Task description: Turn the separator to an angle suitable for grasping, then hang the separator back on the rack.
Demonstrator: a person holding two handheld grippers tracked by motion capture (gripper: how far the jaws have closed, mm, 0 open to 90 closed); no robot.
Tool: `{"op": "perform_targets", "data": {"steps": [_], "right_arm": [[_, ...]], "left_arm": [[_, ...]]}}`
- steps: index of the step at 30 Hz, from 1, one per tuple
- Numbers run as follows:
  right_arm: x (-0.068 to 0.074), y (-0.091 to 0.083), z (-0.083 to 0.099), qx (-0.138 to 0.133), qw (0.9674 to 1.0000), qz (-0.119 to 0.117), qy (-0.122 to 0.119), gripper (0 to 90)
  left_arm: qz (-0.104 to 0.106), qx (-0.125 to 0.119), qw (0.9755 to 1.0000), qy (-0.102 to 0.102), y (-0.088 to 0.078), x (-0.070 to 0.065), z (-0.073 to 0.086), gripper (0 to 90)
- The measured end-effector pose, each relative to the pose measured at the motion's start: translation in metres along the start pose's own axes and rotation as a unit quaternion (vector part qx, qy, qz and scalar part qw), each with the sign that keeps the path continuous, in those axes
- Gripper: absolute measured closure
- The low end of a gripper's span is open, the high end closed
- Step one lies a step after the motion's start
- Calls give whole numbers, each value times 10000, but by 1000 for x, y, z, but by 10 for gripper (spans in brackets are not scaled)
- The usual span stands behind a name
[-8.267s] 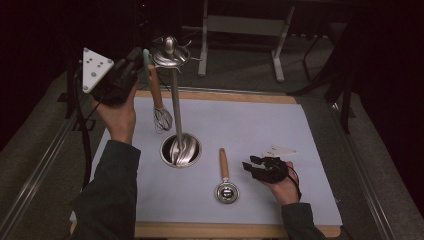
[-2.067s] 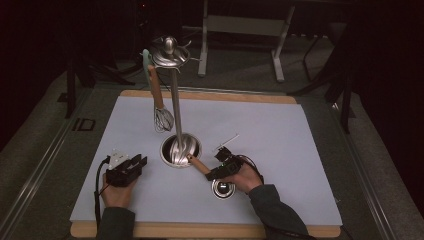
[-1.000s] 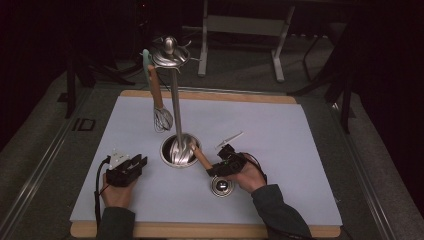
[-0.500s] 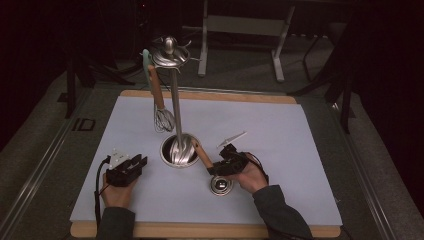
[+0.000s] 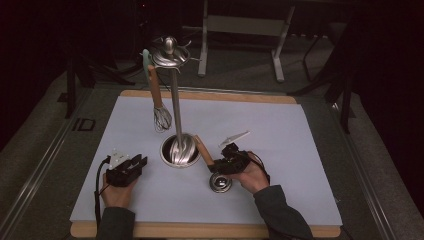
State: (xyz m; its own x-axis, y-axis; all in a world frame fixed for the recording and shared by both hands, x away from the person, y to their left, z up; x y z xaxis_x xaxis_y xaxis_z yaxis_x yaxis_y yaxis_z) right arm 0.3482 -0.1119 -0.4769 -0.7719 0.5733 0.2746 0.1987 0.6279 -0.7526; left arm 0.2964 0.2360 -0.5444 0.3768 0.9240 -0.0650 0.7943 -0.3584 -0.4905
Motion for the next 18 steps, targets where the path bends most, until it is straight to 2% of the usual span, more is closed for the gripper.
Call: {"op": "perform_targets", "data": {"steps": [9,18], "right_arm": [[3,-4,-2,-107,9999,-1,-21,718],[6,-14,-8,-330,9994,36,-45,718]], "left_arm": [[2,-1,10000,6,0,0,0,700],[-6,-2,10000,6,0,0,0,700]]}}
Point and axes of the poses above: each handheld gripper's, and its own axes: y roughly forward along the jaws, z roughly out of its underside, x roughly to its left, the point moved 1 cm from there along y, roughly forward along the jaws, and after that the axes turned 3 degrees about y, right-handed, at the moved point
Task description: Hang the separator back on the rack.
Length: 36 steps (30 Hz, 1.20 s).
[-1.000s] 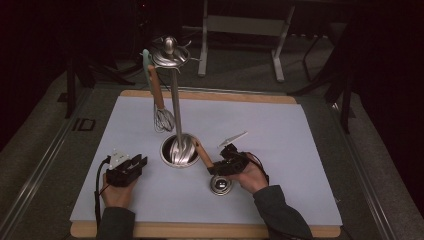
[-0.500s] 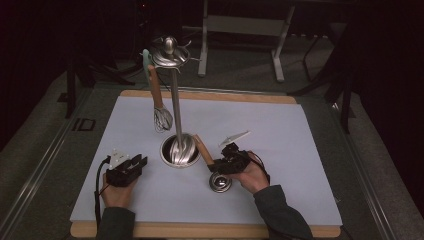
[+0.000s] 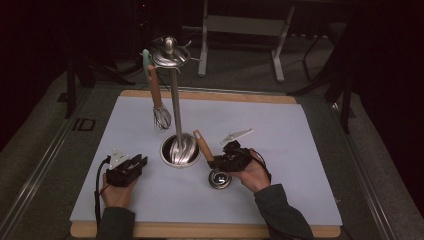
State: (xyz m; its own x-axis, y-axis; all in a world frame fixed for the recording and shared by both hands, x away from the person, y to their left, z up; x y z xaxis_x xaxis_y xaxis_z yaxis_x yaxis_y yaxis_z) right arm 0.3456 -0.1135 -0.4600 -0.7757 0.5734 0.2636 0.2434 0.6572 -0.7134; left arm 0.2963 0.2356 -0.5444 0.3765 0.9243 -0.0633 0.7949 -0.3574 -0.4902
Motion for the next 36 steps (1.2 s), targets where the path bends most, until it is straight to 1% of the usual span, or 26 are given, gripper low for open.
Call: {"op": "perform_targets", "data": {"steps": [4,6,9,19,21,27,36], "right_arm": [[1,-3,-3,-94,10000,12,-24,717],[3,-6,-5,-164,9998,3,-99,717],[7,-10,-8,-248,9993,58,-276,717],[16,-22,-19,-567,9972,92,-488,718],[18,-24,-22,-612,9964,104,-572,717],[22,-32,-30,-794,9946,118,-665,717],[29,-46,-43,-1164,9898,134,-810,717]], "left_arm": [[5,5,10000,1,0,0,0,700],[1,15,10000,13,0,0,0,700],[5,11,10000,7,0,1,0,700],[6,6,10000,-9,0,0,0,701],[3,8,10000,-9,0,1,0,701],[-1,21,10000,4,0,0,0,701],[2,14,10000,3,0,0,0,701]]}}
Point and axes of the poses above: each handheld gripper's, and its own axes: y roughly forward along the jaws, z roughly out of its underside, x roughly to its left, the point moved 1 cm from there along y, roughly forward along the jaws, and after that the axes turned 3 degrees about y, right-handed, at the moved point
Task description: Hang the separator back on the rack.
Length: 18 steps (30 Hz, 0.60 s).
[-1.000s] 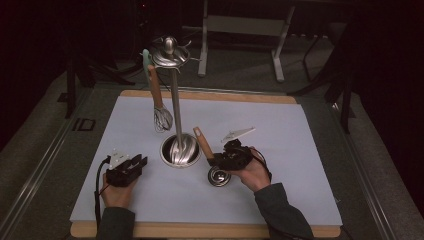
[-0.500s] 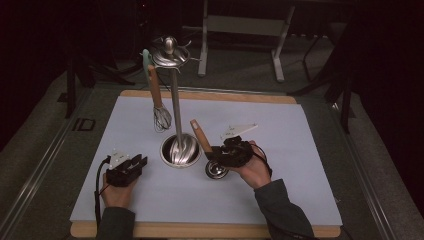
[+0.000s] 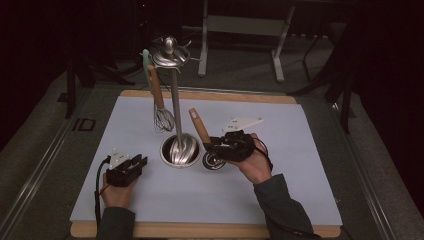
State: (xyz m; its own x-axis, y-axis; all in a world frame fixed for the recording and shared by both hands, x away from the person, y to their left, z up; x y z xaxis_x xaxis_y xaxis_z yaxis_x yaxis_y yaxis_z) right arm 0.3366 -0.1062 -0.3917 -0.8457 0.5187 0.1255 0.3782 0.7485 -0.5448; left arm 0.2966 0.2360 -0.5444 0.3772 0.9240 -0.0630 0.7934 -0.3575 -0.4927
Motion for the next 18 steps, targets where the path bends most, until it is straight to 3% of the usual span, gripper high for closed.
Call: {"op": "perform_targets", "data": {"steps": [18], "right_arm": [[9,-23,-41,-507,9980,-5,-380,717]], "left_arm": [[0,6,10000,3,0,0,0,702]]}}
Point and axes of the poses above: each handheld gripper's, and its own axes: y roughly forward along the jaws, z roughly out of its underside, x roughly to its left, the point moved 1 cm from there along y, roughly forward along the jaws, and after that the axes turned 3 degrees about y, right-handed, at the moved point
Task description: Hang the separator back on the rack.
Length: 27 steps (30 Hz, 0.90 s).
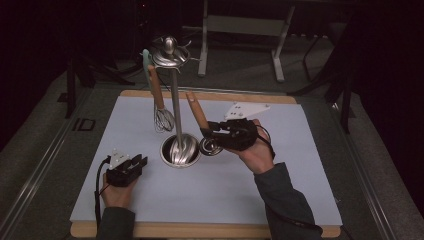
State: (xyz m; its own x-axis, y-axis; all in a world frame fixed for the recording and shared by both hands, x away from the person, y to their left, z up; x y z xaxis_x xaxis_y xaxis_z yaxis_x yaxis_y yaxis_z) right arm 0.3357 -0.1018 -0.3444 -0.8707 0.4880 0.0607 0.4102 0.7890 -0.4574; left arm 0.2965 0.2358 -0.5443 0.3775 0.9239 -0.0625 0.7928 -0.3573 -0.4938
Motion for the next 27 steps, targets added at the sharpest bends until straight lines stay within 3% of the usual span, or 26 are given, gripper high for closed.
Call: {"op": "perform_targets", "data": {"steps": [9,27], "right_arm": [[-1,-14,-21,-391,9992,-69,-44,717],[4,-25,-46,-758,9965,-306,-198,717]], "left_arm": [[-6,12,10000,18,0,0,0,702],[-1,22,10000,19,1,0,0,702]]}}
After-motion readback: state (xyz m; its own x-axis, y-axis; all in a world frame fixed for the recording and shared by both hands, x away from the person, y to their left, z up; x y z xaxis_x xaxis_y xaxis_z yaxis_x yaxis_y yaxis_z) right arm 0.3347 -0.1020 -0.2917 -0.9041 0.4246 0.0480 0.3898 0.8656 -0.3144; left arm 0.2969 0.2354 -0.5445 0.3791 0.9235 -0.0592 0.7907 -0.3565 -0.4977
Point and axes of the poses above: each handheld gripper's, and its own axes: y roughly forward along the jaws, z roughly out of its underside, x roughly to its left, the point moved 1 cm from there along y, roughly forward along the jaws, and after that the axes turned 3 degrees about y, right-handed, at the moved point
